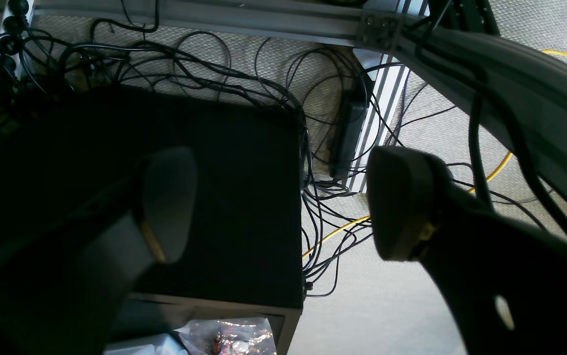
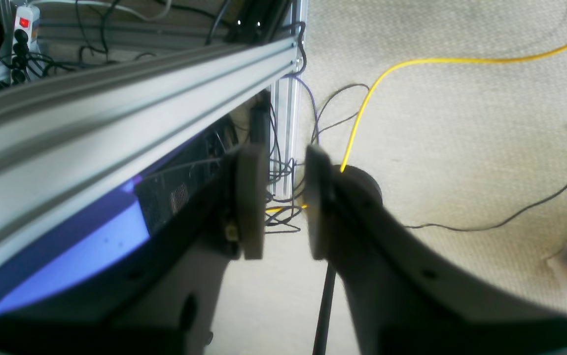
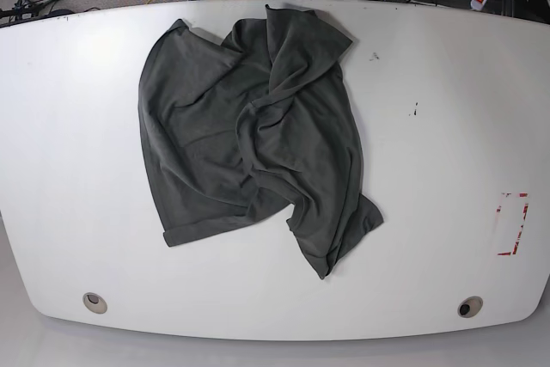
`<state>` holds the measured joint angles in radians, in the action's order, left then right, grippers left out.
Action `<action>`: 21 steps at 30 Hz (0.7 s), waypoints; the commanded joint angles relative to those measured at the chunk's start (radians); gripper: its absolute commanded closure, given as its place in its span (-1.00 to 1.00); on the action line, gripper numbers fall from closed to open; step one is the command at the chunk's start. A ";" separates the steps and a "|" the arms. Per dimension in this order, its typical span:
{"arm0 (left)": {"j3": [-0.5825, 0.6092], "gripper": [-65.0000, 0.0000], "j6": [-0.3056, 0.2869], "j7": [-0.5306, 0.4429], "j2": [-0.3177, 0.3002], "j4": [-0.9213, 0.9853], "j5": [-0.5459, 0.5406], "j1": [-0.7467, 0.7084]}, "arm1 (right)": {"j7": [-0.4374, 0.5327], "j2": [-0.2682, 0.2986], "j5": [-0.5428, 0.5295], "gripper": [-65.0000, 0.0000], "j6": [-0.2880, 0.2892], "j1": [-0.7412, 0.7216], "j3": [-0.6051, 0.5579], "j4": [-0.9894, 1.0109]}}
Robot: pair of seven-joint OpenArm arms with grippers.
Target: Fold the T-shirt properly
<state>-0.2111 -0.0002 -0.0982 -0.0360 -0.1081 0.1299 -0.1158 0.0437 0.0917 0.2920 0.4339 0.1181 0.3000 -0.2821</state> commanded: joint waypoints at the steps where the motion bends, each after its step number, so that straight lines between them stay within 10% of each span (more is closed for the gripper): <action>1: 0.003 -0.57 0.007 -0.031 0.002 -0.013 -0.002 -0.039 | 0.006 0.000 0.012 0.62 -0.010 0.004 -0.002 0.029; 21: 0.008 -0.54 0.001 -0.021 0.005 -0.107 -0.003 -0.068 | 0.049 -0.016 0.013 0.58 -0.016 -0.010 0.000 0.010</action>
<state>-0.2028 -0.0002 -0.1143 -0.0227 -0.2131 0.1272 -0.1780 0.0761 0.0666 0.3096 0.4114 0.1055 0.3000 -0.2691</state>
